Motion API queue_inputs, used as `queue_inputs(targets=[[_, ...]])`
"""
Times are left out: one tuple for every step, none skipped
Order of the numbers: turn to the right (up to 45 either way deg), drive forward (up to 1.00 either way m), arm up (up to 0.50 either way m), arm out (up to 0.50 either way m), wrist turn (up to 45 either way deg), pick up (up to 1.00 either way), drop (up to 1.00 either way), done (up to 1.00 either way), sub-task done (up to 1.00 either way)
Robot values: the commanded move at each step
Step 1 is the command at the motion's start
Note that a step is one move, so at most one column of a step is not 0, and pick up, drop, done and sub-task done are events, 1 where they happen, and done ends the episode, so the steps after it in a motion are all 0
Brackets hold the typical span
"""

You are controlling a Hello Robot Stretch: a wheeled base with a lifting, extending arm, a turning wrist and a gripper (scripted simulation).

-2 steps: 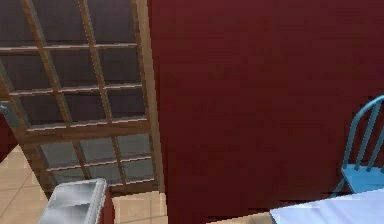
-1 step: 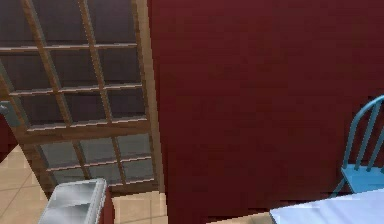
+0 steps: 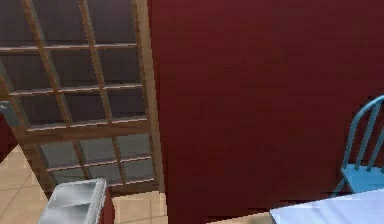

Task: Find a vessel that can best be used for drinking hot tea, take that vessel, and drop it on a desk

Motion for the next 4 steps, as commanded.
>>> queue_inputs(targets=[[0.0,0.00,0.00,0.00,45.0,0.00,0.00,0.00,0.00],[0.0,0.00,0.00,0.00,15.0,0.00,0.00,0.00,0.00],[0.0,0.00,-0.30,0.00,0.0,0.00,0.00,0.00,0.00],[0.0,0.00,0.00,0.00,0.0,1.00,0.00,0.00,0.00]])
